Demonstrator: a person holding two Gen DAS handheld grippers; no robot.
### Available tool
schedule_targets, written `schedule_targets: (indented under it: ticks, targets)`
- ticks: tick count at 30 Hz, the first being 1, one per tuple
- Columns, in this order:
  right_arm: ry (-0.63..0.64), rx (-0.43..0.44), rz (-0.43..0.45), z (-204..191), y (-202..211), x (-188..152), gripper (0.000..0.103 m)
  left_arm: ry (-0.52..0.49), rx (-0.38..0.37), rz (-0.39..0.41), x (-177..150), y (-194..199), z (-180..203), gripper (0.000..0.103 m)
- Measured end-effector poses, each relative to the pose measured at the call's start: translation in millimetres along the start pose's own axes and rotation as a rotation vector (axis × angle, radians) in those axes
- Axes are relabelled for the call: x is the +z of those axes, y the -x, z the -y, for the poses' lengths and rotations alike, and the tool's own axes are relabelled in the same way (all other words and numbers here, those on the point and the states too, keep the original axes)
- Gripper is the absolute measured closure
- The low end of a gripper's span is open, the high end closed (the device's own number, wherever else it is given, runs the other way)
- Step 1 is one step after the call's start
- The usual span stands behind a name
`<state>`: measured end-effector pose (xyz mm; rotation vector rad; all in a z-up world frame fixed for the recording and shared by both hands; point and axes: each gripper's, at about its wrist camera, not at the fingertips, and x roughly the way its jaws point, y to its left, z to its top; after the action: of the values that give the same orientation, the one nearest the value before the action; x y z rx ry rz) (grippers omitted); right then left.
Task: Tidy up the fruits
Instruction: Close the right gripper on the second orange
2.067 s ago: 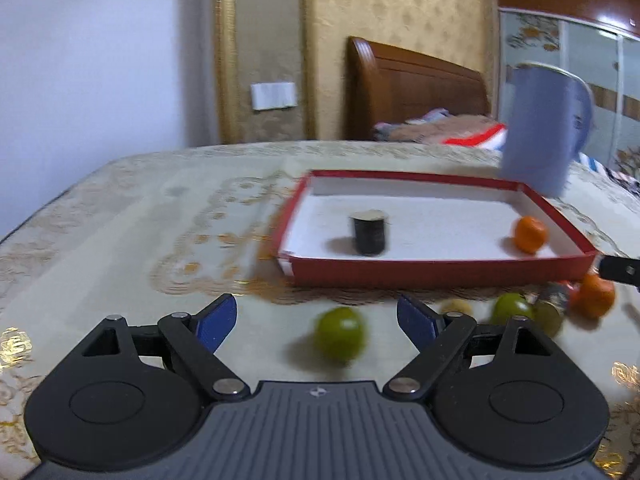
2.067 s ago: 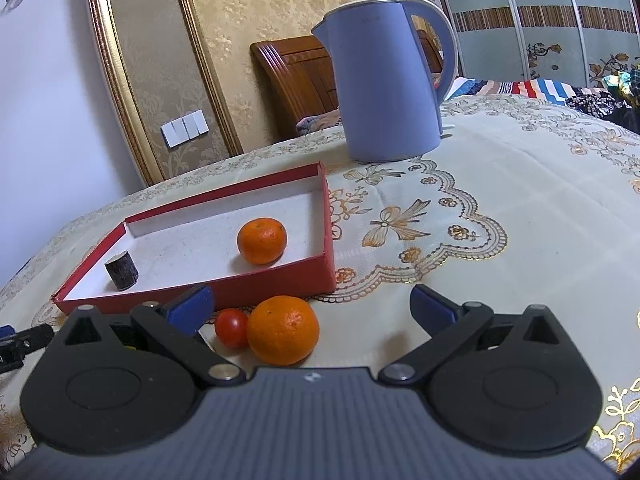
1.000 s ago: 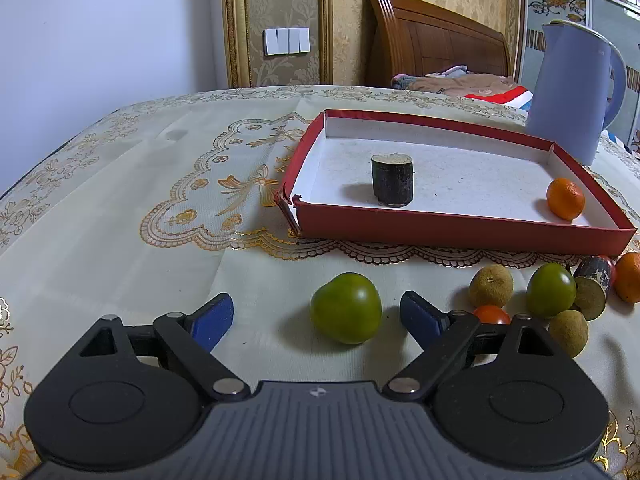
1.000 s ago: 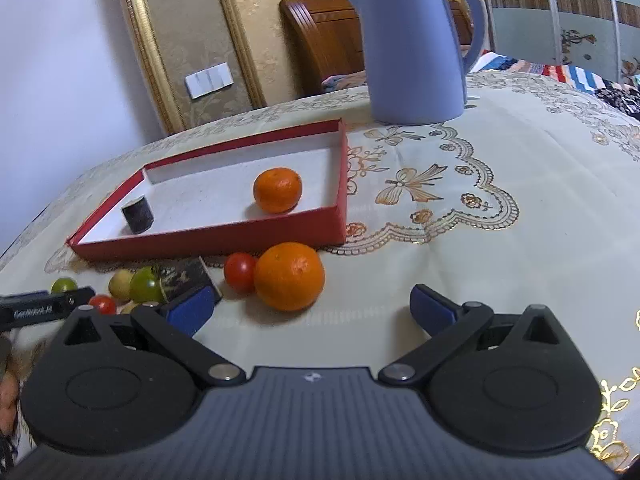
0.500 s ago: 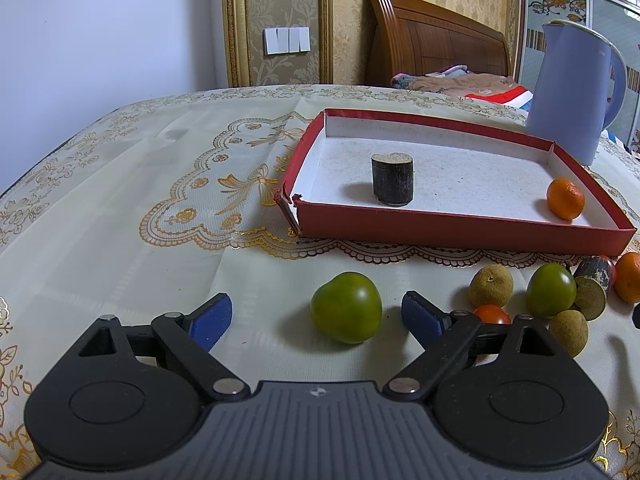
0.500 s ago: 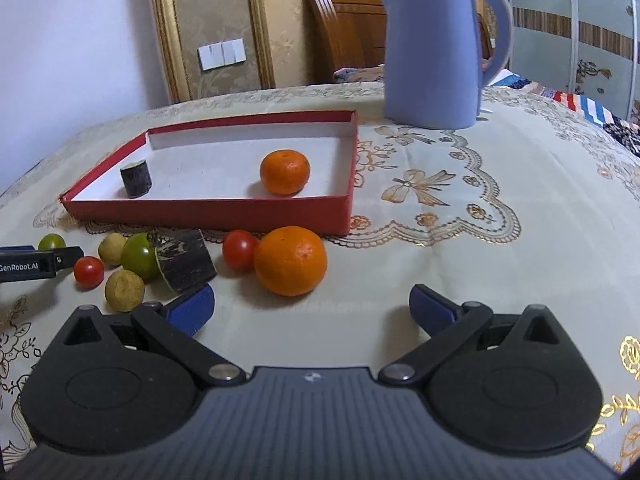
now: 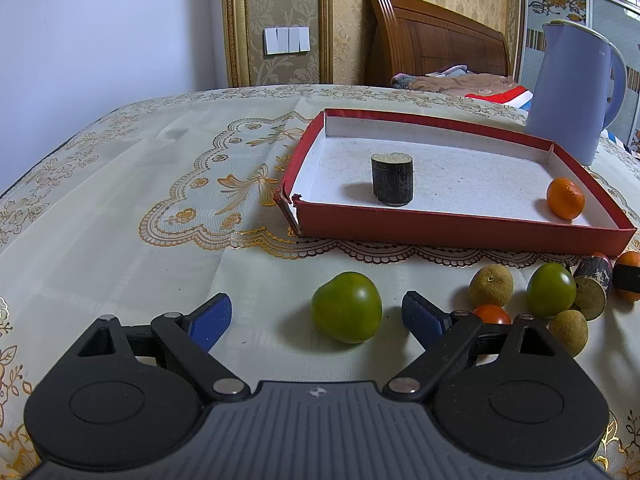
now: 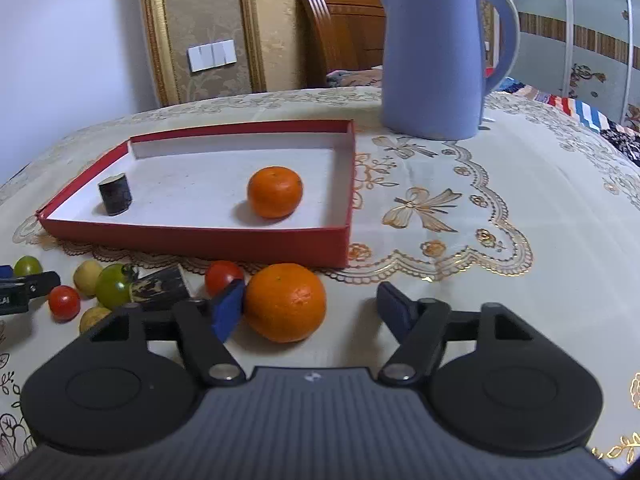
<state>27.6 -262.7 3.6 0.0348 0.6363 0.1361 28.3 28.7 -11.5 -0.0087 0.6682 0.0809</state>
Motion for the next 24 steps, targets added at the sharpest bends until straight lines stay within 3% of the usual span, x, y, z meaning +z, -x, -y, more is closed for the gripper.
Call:
schedule_targets:
  ticks: [2, 24]
  targets:
    - [0.016, 0.021, 0.002, -3, 0, -1, 0.064, 0.0, 0.0, 0.0, 0, 0, 0, 0.01]
    - [-0.045, 0.02, 0.026, 5, 3, -3, 0.064, 0.016, -0.01, 0.039, -2, 7, -3, 0.011]
